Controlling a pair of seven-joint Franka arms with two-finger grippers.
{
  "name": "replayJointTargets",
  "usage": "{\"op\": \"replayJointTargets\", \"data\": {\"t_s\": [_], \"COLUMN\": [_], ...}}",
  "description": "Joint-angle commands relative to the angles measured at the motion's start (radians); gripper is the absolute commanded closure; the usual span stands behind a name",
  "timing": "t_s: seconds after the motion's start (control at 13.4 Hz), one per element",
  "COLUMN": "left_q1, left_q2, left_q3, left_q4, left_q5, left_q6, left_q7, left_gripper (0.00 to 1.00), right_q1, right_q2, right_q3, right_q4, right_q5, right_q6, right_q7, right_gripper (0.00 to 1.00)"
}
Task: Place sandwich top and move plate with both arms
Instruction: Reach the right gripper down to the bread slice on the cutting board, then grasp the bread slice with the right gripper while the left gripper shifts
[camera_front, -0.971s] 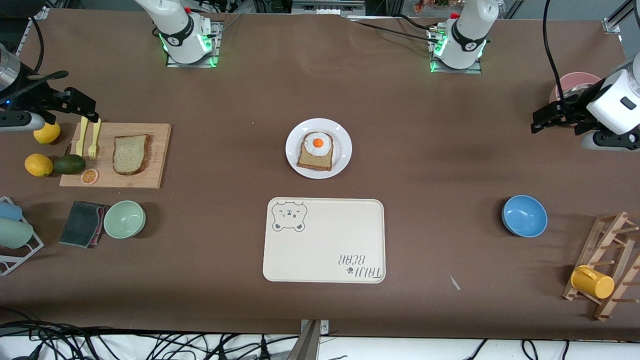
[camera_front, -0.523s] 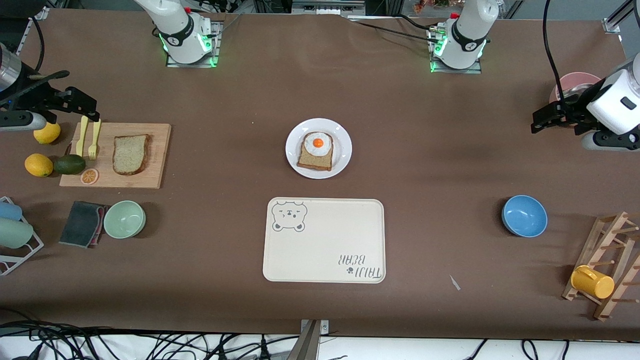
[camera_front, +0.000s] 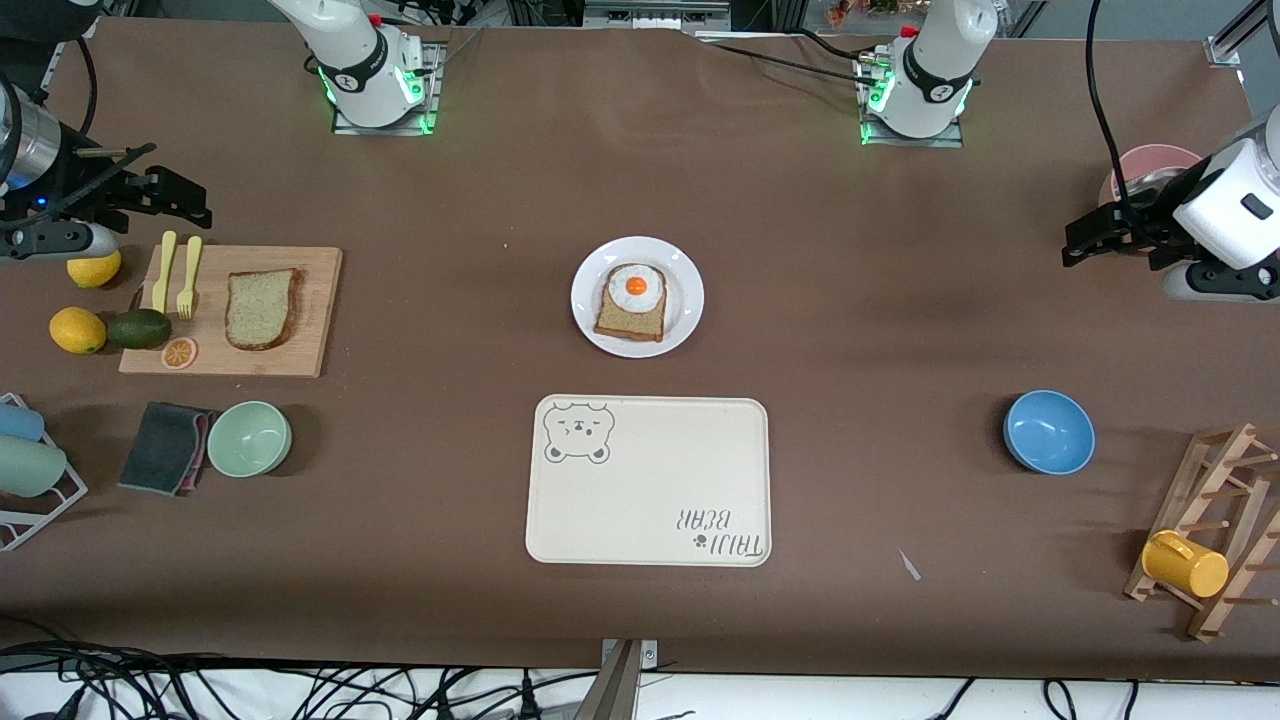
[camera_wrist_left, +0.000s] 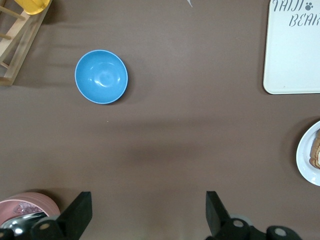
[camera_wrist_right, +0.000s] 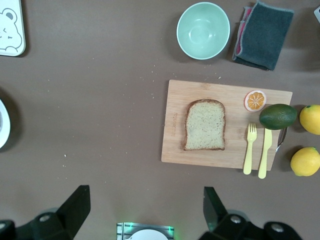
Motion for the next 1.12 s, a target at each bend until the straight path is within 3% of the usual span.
{"op": "replayJointTargets", "data": {"t_s": [0.0,0.3,0.6,0.82,1.05], "left_q1": [0.006,0.006,0.003,-0.001,-0.004], "left_q2": [-0.012,-0.012,-0.001,0.018,0.048], "left_q3": [-0.004,-0.003,0.000,0.000,-0.003], "left_q4": [-0.003,-0.002,0.001,0.008,-0.009], "left_q5": [0.000,-0.011,-0.038,-0.037,-0.023], "left_q6": [-0.007,0.016,0.039,0.053,0.151], "left_q7": [-0.007,-0.004,0.008,0.006,0.005], "left_gripper": [0.00,0.00,0.00,0.00,0.00], "right_q1": [-0.006,-0.003,0.027,0.034,0.034], "right_q2": [0.023,0.053,0.109,0.116,0.110], "right_q3": [0.006,0.009,0.009,0.009,0.004], "right_q4": [-0.006,-0.012,-0.060,-0.166,-0.352], "right_q5": [-0.006,-0.055,-0.135,-0.181,-0.223], "right_q6": [0.002,0.005,0.112,0.234,0.424], "right_q7": [0.001,0.007,0.016,0.056,0.093], "right_gripper": [0.00,0.00,0.00,0.00,0.00]}}
